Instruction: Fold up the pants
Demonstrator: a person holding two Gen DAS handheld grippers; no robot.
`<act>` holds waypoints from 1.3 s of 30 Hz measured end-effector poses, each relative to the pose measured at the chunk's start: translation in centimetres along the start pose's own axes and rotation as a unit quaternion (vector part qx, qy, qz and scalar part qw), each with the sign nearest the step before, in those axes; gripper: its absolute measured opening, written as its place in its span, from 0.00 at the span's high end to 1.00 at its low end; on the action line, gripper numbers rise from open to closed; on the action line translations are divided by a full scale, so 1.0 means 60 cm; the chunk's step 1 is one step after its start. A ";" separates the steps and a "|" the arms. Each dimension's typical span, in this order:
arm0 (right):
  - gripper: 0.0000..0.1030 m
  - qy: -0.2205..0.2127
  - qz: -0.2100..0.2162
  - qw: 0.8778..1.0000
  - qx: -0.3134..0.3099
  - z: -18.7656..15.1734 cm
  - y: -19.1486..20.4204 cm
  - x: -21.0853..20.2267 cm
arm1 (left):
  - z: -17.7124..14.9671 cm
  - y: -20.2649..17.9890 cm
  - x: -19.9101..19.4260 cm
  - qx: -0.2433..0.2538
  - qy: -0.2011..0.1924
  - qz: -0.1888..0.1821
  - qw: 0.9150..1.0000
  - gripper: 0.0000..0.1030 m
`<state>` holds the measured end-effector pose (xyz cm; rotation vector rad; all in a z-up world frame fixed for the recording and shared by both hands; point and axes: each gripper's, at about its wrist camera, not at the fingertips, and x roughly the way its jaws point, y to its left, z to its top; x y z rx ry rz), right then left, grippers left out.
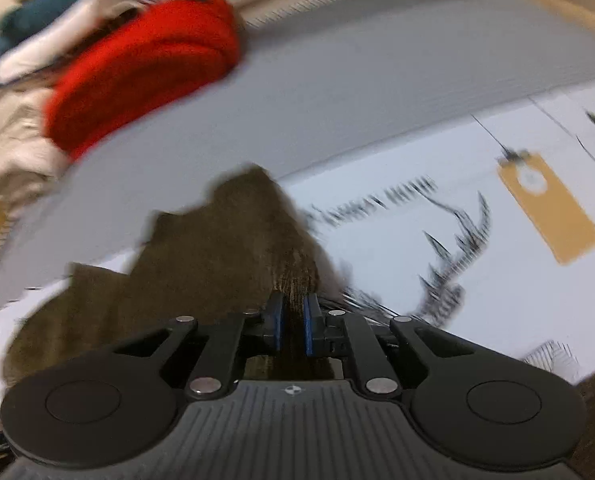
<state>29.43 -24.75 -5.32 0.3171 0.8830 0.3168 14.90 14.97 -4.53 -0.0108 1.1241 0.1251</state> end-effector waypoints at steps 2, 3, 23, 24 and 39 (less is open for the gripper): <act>0.90 -0.011 0.054 0.997 -0.046 -0.002 0.027 -0.036 | 0.000 -0.001 0.000 0.003 0.000 0.001 1.000 0.63; 0.90 -0.009 0.095 0.993 -0.070 -0.005 0.037 -0.056 | -0.001 -0.002 -0.001 0.004 -0.001 0.001 1.000 0.63; 0.49 0.093 0.157 0.972 0.145 -0.031 -0.050 -0.032 | -0.001 -0.021 -0.012 0.013 -0.011 -0.005 1.000 0.56; 0.49 0.102 0.147 0.969 0.171 -0.035 -0.057 -0.016 | 0.000 -0.021 -0.011 0.014 -0.010 -0.005 1.000 0.56; 0.92 0.087 0.178 0.945 0.259 -0.031 -0.040 0.058 | 0.008 -0.018 0.002 0.018 -0.011 0.003 1.000 0.56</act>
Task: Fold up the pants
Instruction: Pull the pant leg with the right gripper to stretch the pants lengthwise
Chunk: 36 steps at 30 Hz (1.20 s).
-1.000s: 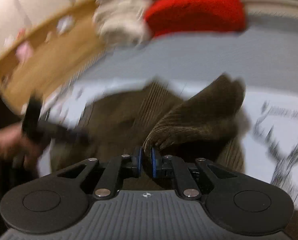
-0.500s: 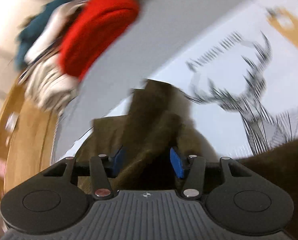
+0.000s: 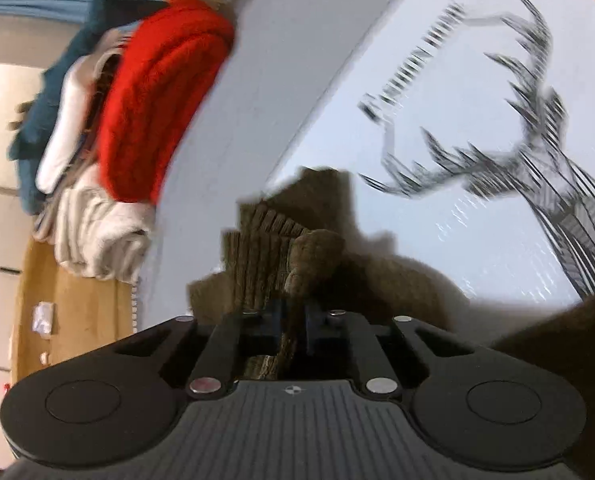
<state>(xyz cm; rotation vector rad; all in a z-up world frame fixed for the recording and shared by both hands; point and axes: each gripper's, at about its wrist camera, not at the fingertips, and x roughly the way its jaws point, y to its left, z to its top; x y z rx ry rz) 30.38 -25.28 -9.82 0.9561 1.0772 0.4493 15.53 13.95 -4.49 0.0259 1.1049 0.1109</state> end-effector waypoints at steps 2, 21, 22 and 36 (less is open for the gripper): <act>0.92 -0.010 0.023 0.999 -0.025 0.007 0.020 -0.009 | 0.001 -0.002 -0.001 0.003 -0.004 0.000 1.000 0.56; 0.90 -0.377 -0.206 0.893 0.135 0.176 -0.215 -0.281 | 0.023 -0.055 -0.014 0.056 -0.068 -0.035 0.996 0.56; 0.90 -0.377 -0.217 0.892 0.126 0.179 -0.212 -0.279 | 0.027 -0.065 -0.015 0.065 -0.078 -0.042 0.994 0.56; 0.71 -0.346 -0.197 0.909 0.121 0.201 -0.246 -0.289 | 0.092 -0.195 0.075 0.123 -0.108 -0.080 0.983 0.58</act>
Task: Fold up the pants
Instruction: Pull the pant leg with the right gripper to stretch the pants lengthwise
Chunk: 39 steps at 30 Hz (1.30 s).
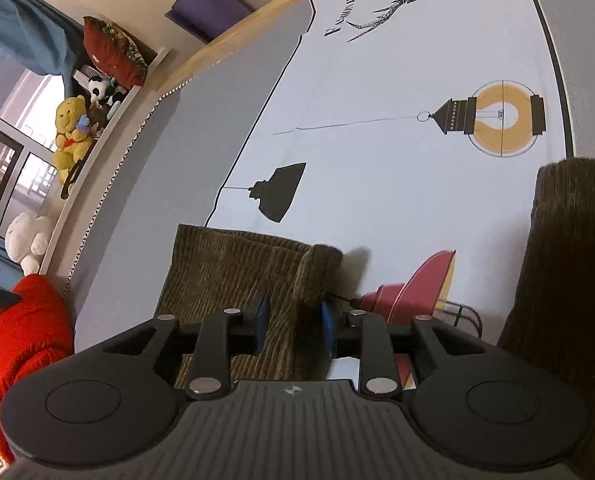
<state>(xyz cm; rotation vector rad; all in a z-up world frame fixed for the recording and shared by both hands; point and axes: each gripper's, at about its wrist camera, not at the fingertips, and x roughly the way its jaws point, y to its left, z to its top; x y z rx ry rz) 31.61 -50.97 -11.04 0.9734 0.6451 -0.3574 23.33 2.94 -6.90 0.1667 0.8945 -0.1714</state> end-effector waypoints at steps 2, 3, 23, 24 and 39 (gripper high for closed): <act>0.86 -0.001 -0.001 1.000 -0.006 0.005 -0.001 -0.002 | 0.001 0.005 0.016 0.009 0.017 -0.003 1.000 0.88; 0.90 -0.002 0.003 1.000 -0.010 0.008 -0.001 -0.004 | 0.002 0.010 0.015 0.013 0.018 -0.003 1.000 0.91; 0.77 -0.078 -0.172 0.977 -0.095 0.016 0.022 -0.083 | -0.012 0.144 -0.089 -0.063 -0.007 -0.156 0.986 0.77; 0.77 -0.082 -0.165 0.978 -0.099 0.014 0.031 -0.092 | -0.015 0.147 -0.089 -0.076 -0.002 -0.154 0.985 0.77; 0.77 -0.036 0.123 0.948 -0.291 -0.130 0.286 -0.350 | -0.093 0.381 -0.165 -0.241 0.028 0.019 0.970 0.77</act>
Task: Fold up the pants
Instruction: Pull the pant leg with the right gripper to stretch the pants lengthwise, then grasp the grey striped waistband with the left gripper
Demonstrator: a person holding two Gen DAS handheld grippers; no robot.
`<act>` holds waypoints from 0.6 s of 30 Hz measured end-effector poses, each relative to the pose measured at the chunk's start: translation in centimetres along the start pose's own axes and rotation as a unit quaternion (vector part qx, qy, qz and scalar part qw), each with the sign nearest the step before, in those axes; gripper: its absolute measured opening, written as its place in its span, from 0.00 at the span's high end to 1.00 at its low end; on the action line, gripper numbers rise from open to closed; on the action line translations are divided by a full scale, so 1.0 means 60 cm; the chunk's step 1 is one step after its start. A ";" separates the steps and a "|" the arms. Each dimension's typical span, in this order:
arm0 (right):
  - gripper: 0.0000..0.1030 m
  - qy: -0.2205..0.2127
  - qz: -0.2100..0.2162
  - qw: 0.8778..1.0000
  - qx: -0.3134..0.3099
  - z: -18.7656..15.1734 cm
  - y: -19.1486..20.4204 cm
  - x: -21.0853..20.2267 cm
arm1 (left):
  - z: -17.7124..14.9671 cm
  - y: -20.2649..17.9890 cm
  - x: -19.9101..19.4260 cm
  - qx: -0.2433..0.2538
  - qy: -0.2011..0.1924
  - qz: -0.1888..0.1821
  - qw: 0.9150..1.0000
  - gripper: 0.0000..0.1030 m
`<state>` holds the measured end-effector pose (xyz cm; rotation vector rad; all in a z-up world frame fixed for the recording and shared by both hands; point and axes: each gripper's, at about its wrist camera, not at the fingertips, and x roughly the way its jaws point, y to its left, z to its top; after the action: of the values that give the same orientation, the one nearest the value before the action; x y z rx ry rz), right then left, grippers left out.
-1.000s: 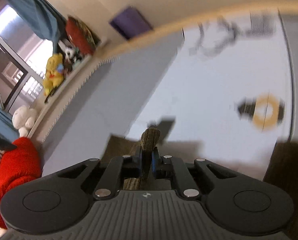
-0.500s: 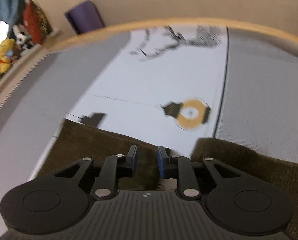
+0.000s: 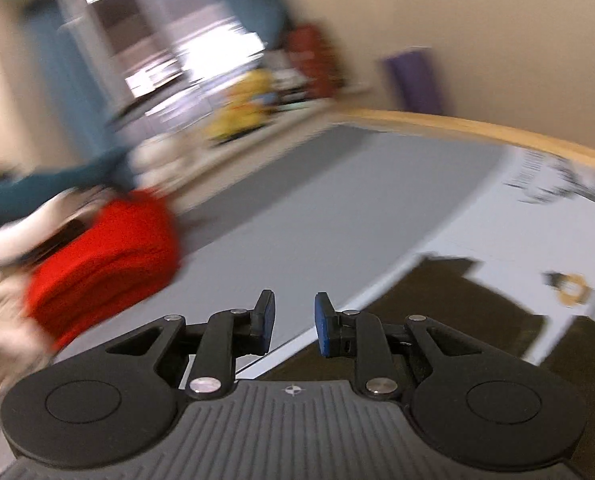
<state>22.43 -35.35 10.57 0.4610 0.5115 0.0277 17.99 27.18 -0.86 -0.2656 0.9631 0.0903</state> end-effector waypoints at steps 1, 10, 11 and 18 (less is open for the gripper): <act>0.77 0.010 0.020 1.000 -0.021 -0.008 0.025 -0.018 | 0.002 0.030 -0.001 -0.015 -0.004 0.008 1.000 0.77; 0.76 0.055 0.056 0.981 -0.177 -0.113 0.101 -0.042 | 0.002 0.184 0.012 -0.131 -0.015 0.044 0.990 0.62; 0.76 0.057 0.062 0.982 -0.169 -0.110 0.101 -0.033 | 0.003 0.188 0.018 -0.139 -0.013 0.041 0.989 0.61; 0.76 0.078 0.051 0.983 -0.158 -0.122 0.123 0.028 | 0.009 0.191 0.064 -0.152 0.005 0.036 0.988 0.39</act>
<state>21.06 -25.43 7.31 0.1733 0.6255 0.2427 18.39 38.19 -5.82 -0.5120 0.9681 0.3044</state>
